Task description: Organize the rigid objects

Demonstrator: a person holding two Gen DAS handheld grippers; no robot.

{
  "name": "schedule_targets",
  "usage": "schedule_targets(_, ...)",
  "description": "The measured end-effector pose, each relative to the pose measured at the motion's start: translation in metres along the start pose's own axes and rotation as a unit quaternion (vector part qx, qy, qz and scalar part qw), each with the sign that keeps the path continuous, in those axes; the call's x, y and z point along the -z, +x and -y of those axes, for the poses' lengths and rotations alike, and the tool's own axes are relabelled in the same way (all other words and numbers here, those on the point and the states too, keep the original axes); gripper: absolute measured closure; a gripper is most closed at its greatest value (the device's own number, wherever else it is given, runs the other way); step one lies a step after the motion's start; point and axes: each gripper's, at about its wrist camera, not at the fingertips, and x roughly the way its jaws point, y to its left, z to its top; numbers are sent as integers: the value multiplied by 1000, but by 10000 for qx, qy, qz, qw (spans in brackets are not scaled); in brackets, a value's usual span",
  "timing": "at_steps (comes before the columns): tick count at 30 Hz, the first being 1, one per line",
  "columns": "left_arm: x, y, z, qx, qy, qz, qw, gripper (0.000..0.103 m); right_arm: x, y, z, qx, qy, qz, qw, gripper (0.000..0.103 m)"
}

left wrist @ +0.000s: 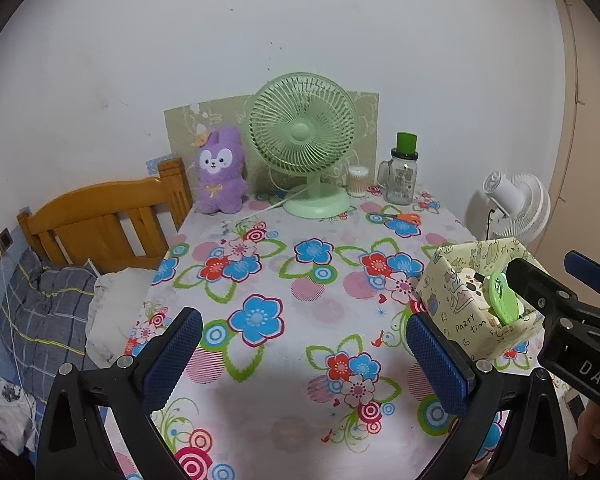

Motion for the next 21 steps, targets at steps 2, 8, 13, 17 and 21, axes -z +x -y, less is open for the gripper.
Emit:
schedule_targets(2, 1, -5, -3, -33, -18, 41, 10000, 0, 0, -2, -3, 26, -28, 34, 10000, 14)
schedule_targets(8, 1, -16, -10, -71, -39, 152, 9999, 0, 2, -9, -8, 14, -82, 92, 9999, 13)
schedule_targets(13, 2, -21, -10, -22, 0, 224, 9997, 0, 5, -12, -11, 4, -98, 117, 9999, 13)
schedule_targets(17, 1, -22, -10, 67, 4, 230, 9997, 0, 8, -17, -14, 31, -93, 149, 9998, 13)
schedule_targets(21, 3, -22, -9, 112, 21, 226, 9997, 0, 11, -18, -13, 102, -41, 129, 9999, 12)
